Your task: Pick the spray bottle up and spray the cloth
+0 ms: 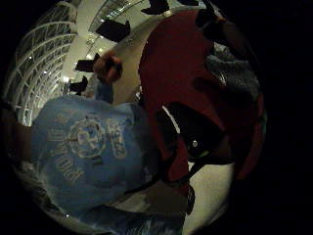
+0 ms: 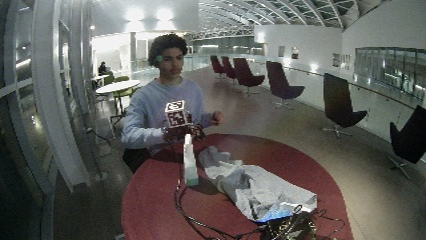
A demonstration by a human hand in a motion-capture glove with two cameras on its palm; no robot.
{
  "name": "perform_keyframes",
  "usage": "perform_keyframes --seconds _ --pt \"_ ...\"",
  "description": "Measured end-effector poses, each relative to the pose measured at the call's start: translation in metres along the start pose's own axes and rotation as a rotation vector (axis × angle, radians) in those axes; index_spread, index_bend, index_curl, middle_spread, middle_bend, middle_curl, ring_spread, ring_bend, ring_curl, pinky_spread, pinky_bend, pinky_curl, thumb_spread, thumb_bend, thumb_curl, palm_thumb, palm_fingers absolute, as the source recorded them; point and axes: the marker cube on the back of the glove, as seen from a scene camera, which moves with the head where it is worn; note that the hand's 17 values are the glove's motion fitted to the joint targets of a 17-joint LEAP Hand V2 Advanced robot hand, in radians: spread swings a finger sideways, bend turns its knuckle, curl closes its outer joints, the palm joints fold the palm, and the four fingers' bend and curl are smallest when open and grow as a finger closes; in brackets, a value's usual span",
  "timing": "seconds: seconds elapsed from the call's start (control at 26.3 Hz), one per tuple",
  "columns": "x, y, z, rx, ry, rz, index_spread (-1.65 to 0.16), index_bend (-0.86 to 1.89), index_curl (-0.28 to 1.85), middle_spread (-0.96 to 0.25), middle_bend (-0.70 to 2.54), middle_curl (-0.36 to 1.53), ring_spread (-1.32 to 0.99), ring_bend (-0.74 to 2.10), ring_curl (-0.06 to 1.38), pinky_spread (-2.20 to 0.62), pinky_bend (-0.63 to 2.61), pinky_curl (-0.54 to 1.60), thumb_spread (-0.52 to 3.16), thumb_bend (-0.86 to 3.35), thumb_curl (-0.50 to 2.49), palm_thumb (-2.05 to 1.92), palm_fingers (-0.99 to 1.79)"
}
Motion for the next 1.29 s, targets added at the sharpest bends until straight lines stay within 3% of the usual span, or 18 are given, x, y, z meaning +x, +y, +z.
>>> perform_keyframes --seconds 0.49,1.29 --pt "-0.007 0.001 0.002 -0.030 0.020 0.019 -0.34 0.15 0.22 -0.05 0.39 0.23 -0.02 0.38 0.24 0.18 0.20 0.19 0.94 0.25 0.15 0.50 0.73" --pt "-0.014 0.024 -0.006 0.030 0.021 0.064 -0.36 0.16 0.28 -0.05 0.35 0.32 -0.02 0.34 0.29 0.20 0.17 0.25 1.15 0.15 0.22 0.58 0.73"
